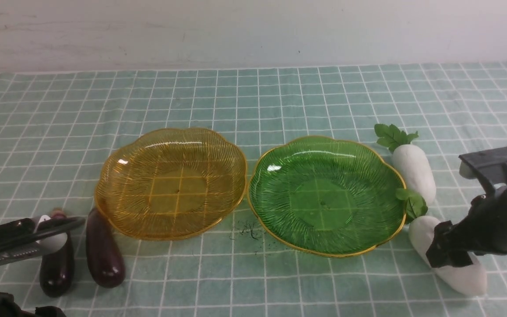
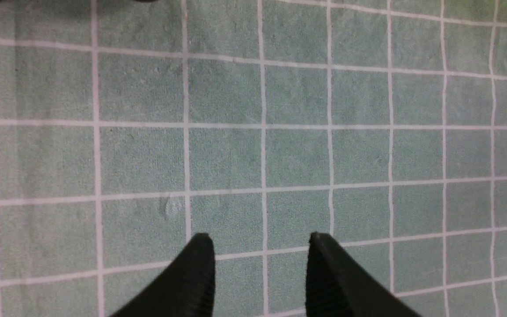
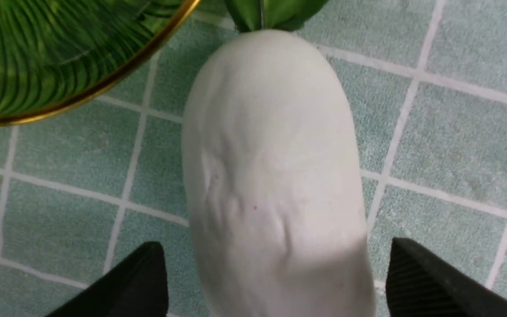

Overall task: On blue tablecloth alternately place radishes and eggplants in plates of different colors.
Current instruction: 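Place the white radish on the plate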

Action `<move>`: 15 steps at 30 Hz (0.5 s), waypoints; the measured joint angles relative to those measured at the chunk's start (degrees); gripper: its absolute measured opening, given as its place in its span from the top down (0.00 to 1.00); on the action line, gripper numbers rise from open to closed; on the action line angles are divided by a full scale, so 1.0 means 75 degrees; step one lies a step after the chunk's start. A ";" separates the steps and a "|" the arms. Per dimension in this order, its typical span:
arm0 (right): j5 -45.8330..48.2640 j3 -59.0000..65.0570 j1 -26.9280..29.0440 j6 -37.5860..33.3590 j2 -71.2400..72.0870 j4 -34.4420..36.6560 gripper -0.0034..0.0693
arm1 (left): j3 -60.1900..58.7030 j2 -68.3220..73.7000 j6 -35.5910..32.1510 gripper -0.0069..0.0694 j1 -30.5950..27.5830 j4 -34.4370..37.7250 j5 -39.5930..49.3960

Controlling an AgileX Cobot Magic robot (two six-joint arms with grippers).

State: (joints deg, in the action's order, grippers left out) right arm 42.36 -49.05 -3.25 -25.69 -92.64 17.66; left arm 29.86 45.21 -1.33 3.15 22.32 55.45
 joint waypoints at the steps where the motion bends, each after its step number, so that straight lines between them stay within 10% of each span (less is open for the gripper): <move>1: -0.0007 0.0000 0.0000 0.0000 -0.0058 0.0000 0.14 | 0.0000 0.0000 0.0000 0.56 0.0000 0.0000 0.0000; 15: 0.2095 -0.0926 0.0000 0.1080 -0.0301 -0.0747 0.29 | 0.0000 0.0000 0.0000 0.56 0.0000 0.0000 0.0392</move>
State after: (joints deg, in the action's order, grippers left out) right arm 58.07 -55.99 -3.25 -17.59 -94.90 12.06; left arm 29.86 45.21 -1.33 3.15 22.32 58.39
